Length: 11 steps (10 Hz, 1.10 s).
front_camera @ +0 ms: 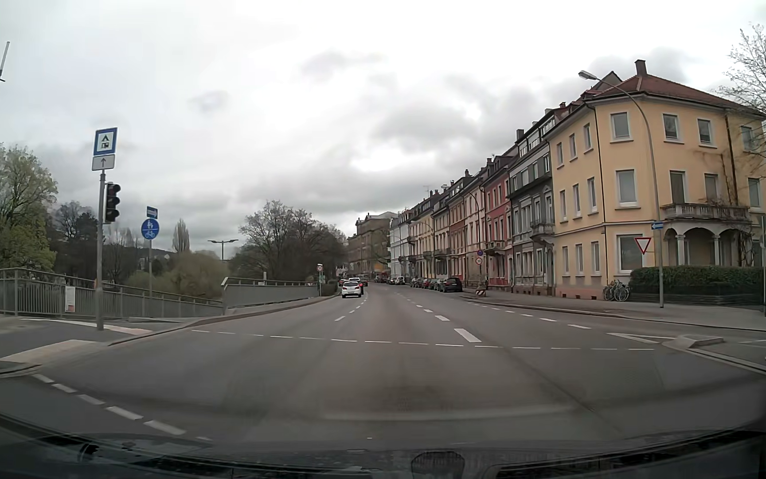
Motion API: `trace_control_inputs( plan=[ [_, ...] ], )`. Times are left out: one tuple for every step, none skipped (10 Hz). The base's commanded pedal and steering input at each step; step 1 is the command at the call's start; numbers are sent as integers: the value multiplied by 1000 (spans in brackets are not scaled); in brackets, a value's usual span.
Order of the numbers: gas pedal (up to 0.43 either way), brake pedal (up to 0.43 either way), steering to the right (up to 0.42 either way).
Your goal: Follow the waypoints while adhering to traffic rules and regulations
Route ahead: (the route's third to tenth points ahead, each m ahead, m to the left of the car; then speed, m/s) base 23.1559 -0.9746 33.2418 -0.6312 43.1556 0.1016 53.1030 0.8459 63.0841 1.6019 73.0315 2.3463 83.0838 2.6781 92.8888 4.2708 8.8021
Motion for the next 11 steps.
trace_control_inputs(
  plan=[
    [98, 0, -15],
    [98, 0, -16],
    [110, 0, -17],
    [110, 0, -17],
    [110, 0, -18],
    [98, 0, -20],
    [98, 0, -21],
    [98, 0, -22],
    [98, 0, -22],
    [98, 0, -22],
    [98, 0, -22]
  ],
)
